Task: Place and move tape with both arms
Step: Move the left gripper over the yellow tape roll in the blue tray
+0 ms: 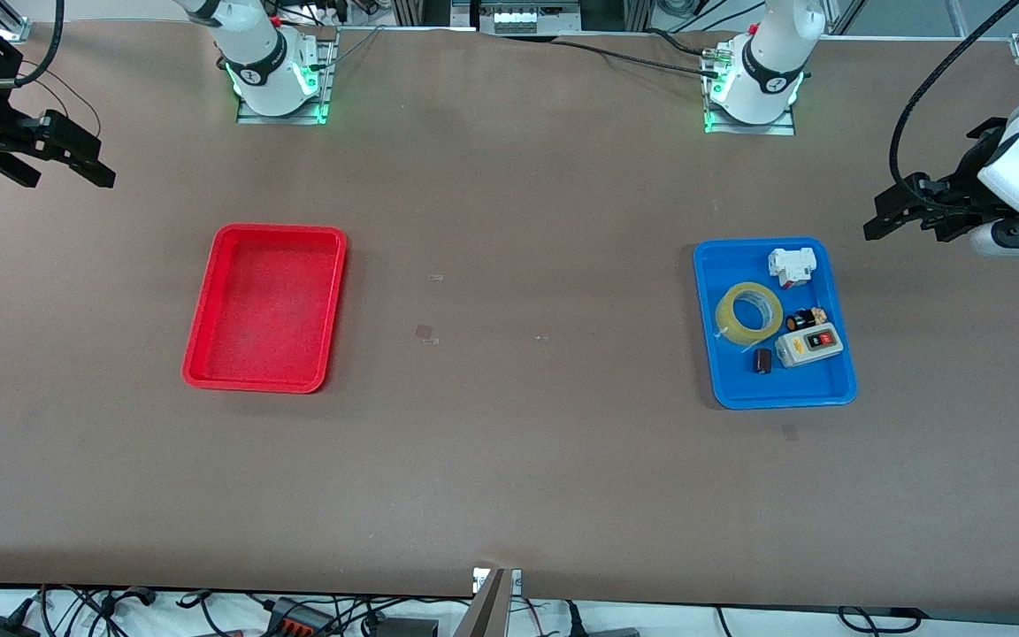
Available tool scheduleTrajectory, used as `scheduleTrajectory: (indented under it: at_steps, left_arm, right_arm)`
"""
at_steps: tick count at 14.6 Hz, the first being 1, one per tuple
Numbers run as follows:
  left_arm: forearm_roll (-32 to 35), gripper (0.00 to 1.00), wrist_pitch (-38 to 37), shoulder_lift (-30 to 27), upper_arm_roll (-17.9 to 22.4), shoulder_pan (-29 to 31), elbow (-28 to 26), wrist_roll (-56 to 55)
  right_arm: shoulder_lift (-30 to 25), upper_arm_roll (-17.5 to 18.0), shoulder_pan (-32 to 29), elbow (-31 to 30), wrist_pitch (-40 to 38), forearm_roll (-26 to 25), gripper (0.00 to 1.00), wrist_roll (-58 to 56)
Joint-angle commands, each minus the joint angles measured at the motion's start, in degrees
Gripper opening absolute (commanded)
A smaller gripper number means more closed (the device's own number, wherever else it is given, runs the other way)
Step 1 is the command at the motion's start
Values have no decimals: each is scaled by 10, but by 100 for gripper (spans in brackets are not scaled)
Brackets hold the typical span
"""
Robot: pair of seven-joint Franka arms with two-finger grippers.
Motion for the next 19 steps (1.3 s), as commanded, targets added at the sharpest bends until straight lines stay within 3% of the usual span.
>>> scheduleTrajectory:
  at_steps: [1, 7, 13, 19]
  left_arm:
    - [-2, 100, -4, -8, 2, 0, -3, 16]
    - [-8, 100, -2, -6, 2, 0, -1, 19]
    - [-12, 100, -16, 41, 7, 12, -11, 0]
    - [-11, 100, 138, 34, 2, 20, -165, 0]
  right_arm:
    - [-2, 0, -3, 1, 4, 4, 99, -3]
    - [-1, 0, -3, 2, 4, 3, 99, -5]
    - [3, -1, -1, 5, 3, -1, 99, -4]
    - [4, 0, -1, 6, 7, -1, 99, -2]
